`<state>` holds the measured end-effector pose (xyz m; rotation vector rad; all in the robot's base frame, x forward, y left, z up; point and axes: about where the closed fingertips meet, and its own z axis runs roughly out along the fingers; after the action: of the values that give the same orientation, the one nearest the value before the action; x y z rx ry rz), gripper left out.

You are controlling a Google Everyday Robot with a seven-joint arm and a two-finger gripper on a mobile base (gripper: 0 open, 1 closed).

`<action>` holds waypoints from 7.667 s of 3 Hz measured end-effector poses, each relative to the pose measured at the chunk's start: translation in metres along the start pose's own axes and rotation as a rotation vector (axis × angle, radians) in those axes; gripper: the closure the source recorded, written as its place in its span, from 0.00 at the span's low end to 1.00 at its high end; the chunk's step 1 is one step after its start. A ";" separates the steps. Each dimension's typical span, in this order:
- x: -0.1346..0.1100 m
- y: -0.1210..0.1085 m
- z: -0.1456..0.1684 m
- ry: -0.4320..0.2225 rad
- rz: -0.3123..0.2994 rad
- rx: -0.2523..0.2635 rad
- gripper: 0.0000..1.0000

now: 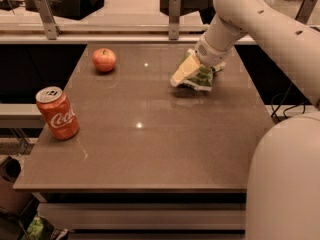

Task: Move green jalapeno chip bag near coke can

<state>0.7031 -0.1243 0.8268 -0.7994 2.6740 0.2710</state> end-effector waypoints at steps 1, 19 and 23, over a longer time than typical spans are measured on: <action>0.000 0.001 0.003 0.004 -0.001 -0.003 0.18; 0.086 0.264 -0.120 0.082 -0.526 -0.233 1.00; 0.080 0.266 -0.121 0.126 -0.516 -0.022 0.36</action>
Offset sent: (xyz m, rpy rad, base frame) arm 0.0000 0.0012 -0.0024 -0.0002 0.0040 0.0017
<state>0.4590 0.0224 0.9313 -1.5109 2.4619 0.1225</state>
